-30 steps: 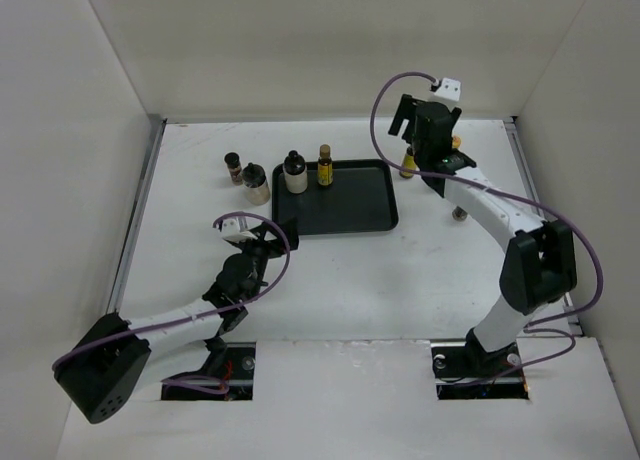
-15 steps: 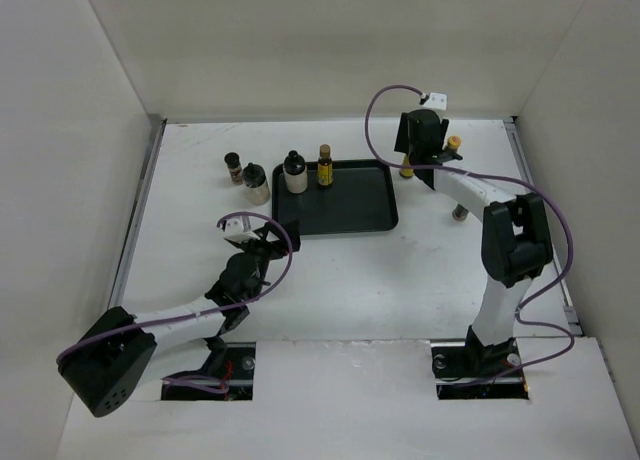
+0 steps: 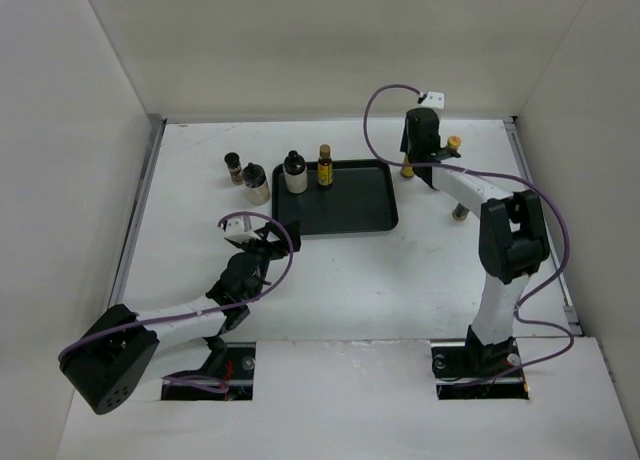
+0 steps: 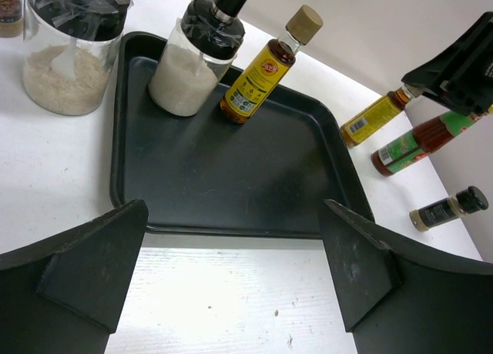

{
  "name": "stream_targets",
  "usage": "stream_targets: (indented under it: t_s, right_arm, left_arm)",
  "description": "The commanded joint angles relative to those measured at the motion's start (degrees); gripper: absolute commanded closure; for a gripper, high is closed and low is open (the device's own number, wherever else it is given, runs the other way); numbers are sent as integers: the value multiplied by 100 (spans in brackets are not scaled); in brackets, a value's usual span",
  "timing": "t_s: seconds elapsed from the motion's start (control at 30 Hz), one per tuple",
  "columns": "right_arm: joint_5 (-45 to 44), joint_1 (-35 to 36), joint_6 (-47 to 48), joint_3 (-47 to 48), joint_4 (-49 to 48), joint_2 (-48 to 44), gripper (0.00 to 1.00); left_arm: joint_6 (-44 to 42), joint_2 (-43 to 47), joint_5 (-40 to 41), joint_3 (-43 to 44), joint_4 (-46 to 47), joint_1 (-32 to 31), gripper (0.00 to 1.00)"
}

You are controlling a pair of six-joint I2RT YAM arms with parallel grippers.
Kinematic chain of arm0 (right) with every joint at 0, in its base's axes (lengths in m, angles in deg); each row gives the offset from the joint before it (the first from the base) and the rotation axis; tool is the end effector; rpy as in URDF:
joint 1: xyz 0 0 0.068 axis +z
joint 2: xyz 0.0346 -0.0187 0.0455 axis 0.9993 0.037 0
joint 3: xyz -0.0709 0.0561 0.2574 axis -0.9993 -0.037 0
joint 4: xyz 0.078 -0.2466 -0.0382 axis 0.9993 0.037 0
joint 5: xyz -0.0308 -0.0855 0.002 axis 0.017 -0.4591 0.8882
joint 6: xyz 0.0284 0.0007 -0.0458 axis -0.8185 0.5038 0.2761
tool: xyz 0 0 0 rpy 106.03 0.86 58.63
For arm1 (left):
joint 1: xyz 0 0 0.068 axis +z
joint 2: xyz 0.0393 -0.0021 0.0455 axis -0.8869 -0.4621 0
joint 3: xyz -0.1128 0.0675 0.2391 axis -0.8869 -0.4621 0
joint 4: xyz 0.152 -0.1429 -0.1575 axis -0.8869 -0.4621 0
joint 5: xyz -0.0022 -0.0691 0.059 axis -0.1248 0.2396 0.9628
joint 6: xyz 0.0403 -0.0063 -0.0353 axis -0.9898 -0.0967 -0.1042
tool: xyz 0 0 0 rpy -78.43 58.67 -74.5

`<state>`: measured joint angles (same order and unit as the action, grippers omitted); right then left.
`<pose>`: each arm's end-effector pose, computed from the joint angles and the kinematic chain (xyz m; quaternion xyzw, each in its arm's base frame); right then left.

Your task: Organize the condiment bottles

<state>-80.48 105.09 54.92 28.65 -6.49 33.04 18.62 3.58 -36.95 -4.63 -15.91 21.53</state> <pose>0.4368 0.1182 0.2591 0.0875 0.8256 -0.0638 0.5537 0.1568 -0.1124 0.1817 -0.1464 0.6987 -0.2672 0.6473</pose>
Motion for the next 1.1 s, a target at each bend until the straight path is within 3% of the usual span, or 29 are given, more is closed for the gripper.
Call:
stream_targets:
  t_s: [0.0,0.17,0.47,0.97,1.07]
  right_arm:
    - [-290,93,258,69,-586,-893,66]
    - [-238,646,364,52,-639,-1175,66]
    - [-114,1552,197,631,-806,-350,65]
    - [79,1667,-277,579,-982,231,64]
    - [70,1693,-286,527,-1000,275,57]
  left_arm:
    - [33,-3,-55,120,374,-23,5]
    - [42,41,-55,111,374,-31,5]
    - [42,58,-55,93,374,-31,5]
    - [50,6,-55,111,374,-23,5]
    - [50,-38,-55,111,391,-31,5]
